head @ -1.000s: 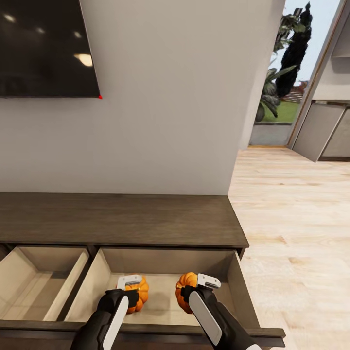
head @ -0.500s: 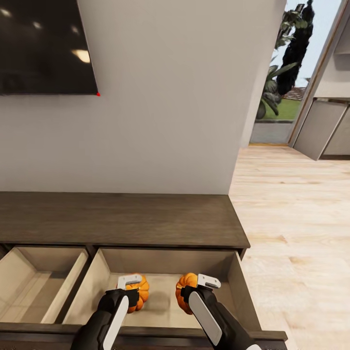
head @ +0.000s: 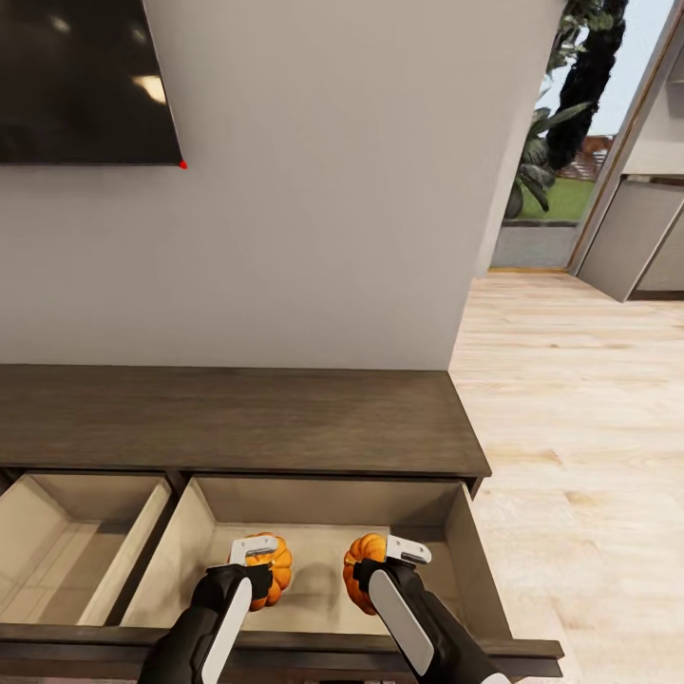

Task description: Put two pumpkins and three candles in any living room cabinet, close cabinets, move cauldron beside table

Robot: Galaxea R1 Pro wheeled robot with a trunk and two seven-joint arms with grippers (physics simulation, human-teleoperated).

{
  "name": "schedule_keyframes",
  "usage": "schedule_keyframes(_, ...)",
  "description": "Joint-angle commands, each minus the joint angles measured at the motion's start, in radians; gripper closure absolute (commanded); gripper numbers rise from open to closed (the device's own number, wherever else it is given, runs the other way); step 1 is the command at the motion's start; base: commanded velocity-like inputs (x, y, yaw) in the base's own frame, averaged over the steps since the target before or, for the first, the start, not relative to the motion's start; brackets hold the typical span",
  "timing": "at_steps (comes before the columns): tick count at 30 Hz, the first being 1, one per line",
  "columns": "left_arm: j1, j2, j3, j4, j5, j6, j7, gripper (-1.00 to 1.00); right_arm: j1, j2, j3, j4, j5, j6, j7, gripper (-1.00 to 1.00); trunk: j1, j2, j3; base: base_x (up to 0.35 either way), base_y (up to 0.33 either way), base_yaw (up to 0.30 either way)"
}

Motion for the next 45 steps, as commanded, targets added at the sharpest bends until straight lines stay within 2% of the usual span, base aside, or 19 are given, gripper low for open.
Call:
schedule_keyframes(1, 0.0, 0.0, 0.0, 0.0, -0.001, 0.0, 0.0, 1.0, 0.0, 0.0, 0.0, 0.0, 0.0, 0.0, 0.0, 1.0, 0.0, 0.0, 0.0, 0.0, 0.0, 0.0)
schedule_keyframes(3, 0.0, 0.001, 0.0, 0.001, -0.001, 0.0, 0.0, 1.0, 0.0, 0.0, 0.0, 0.0, 0.0, 0.0, 0.0, 1.0, 0.0, 0.0, 0.0, 0.0, 0.0, 0.0)
schedule_keyframes(4, 0.0, 0.001, 0.001, 0.001, -0.001, 0.0, 0.0, 1.0, 0.0, 0.0, 0.0, 0.0, 0.0, 0.0, 0.0, -1.0, 0.0, 0.0, 0.0, 0.0, 0.0, 0.0)
schedule_keyframes(6, 0.0, 0.001, 0.002, 0.001, 0.001, 0.0, 0.0, 1.0, 0.0, 0.0, 0.0, 0.0, 0.0, 0.0, 0.0, -1.0, 0.0, 0.0, 0.0, 0.0, 0.0, 0.0)
schedule_keyframes(7, 0.0, 0.001, 0.002, 0.0, 0.001, 0.0, 0.0, -1.0, 0.0, 0.0, 0.0, 0.0, 0.0, 0.0, 0.0, -1.0, 0.0, 0.0, 0.0, 0.0, 0.0, 0.0)
schedule_keyframes(19, 0.0, 0.001, 0.005, 0.0, 0.003, -0.001, 0.0, -1.0, 0.0, 0.0, 0.0, 0.0, 0.0, 0.0, 0.0, -1.0, 0.0, 0.0, 0.0, 0.0, 0.0, 0.0)
schedule_keyframes(36, 0.0, 0.002, 0.005, -0.045, 0.005, 0.023, 0.0, -1.0, 0.001, 0.0, -0.006, -0.021, -0.003, 0.002, -0.001, -1.0, -0.008, 0.004, 0.066, -0.051, 0.0, 0.0)
schedule_keyframes(45, 0.0, 0.004, 0.006, -0.056, 0.006, 0.035, -0.002, -1.0, 0.0, 0.0, -0.007, -0.022, -0.003, 0.001, -0.001, -1.0, -0.042, 0.066, 0.094, -0.092, 0.0, 0.0)
